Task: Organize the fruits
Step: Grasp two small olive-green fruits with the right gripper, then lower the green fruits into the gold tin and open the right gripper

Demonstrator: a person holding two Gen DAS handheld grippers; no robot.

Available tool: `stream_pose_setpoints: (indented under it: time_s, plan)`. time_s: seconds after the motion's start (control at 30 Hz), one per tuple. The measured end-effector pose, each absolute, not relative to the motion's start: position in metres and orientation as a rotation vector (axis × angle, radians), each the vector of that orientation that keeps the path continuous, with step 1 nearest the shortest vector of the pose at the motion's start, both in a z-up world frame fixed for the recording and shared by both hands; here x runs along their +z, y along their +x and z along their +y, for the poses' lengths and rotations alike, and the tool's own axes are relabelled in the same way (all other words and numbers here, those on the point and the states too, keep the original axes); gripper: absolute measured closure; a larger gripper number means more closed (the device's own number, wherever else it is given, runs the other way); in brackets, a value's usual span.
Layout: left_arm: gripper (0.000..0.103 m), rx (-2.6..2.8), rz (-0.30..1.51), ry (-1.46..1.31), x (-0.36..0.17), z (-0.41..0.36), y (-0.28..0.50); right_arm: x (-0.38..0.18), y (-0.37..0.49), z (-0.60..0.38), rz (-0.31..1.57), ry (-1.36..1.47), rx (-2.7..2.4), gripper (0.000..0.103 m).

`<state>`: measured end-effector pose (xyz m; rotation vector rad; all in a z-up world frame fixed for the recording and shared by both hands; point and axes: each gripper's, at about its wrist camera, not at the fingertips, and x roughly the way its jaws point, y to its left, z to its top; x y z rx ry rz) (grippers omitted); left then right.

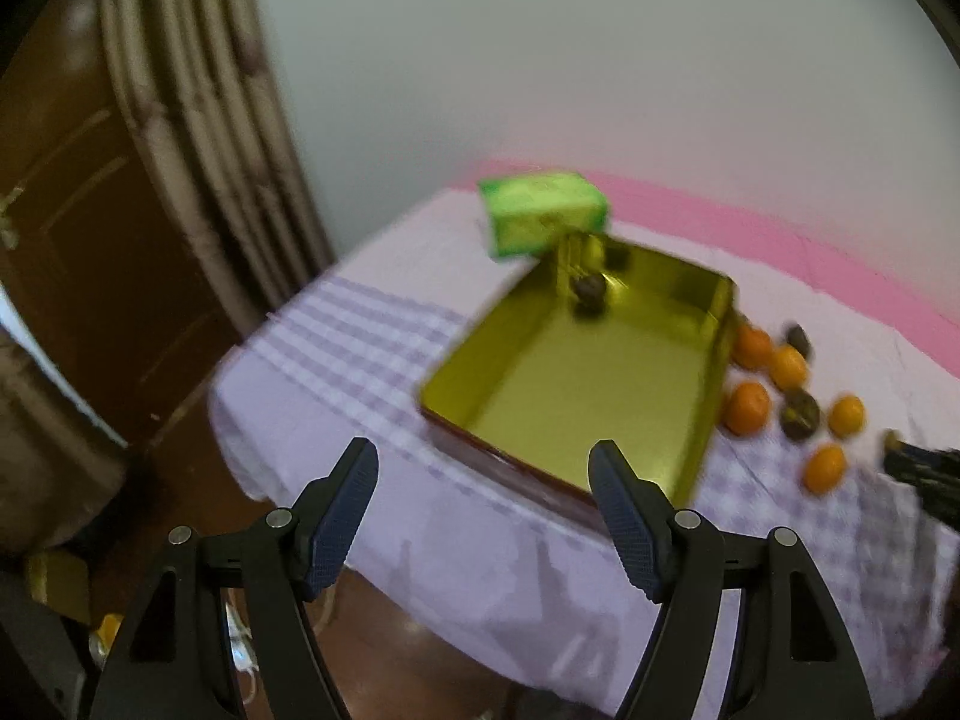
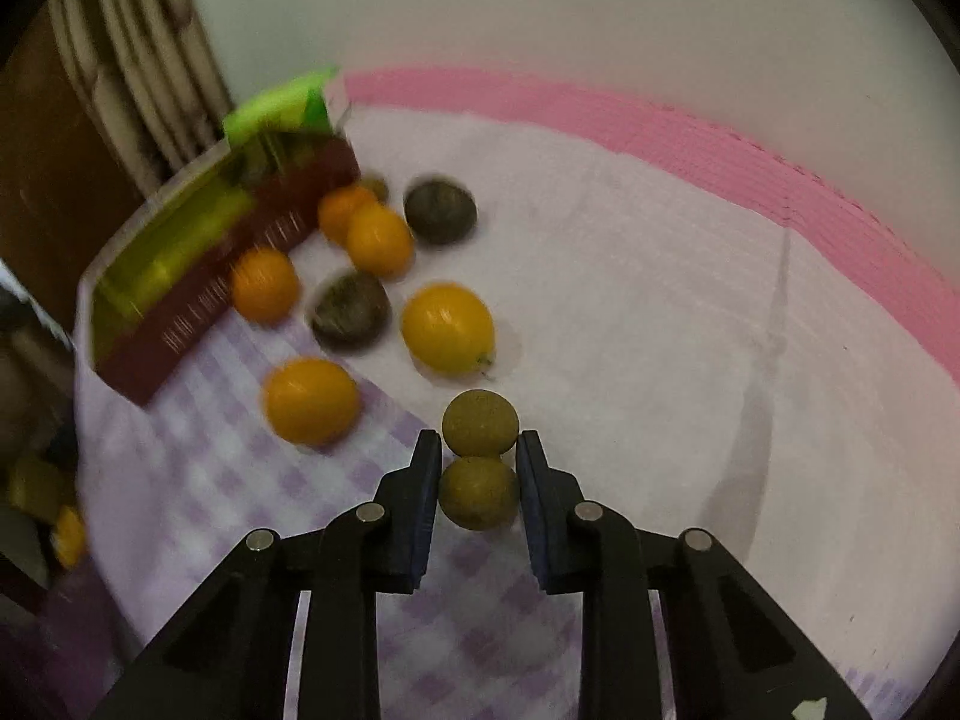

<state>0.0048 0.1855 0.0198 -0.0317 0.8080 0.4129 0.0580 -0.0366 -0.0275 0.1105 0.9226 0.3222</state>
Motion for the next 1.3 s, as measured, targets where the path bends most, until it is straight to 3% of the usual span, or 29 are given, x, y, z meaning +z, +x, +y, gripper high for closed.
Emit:
stream_pose_setpoints:
  time_s: [0.3,0.77,1.03,1.23,1.3]
  plan:
    - [0.03,0.486,0.784,-0.148,0.026,0.222,-0.001,0.047,0.104,0.039,0.853,0.227,0.518,0.079]
    - [0.03,0.517,0.804,-0.176,0.018,0.238,0.004,0.012,0.211,0.153,1.002,0.181,0.511,0.079]
    - [0.03,0.502,0.825,-0.174,0.014,0.238,0.007,-0.007,0.234,0.161,1.025,0.208,0.474,0.077]
    - [0.03,0.503,0.832,-0.182,0.013,0.239,0.008,0.02,0.211,0.109,0.903,0.334,0.529,0.066]
    - [0.03,0.501,0.835,-0.183,0.013,0.239,0.007,0.031,0.189,0.09,0.877,0.246,0.571,0.063]
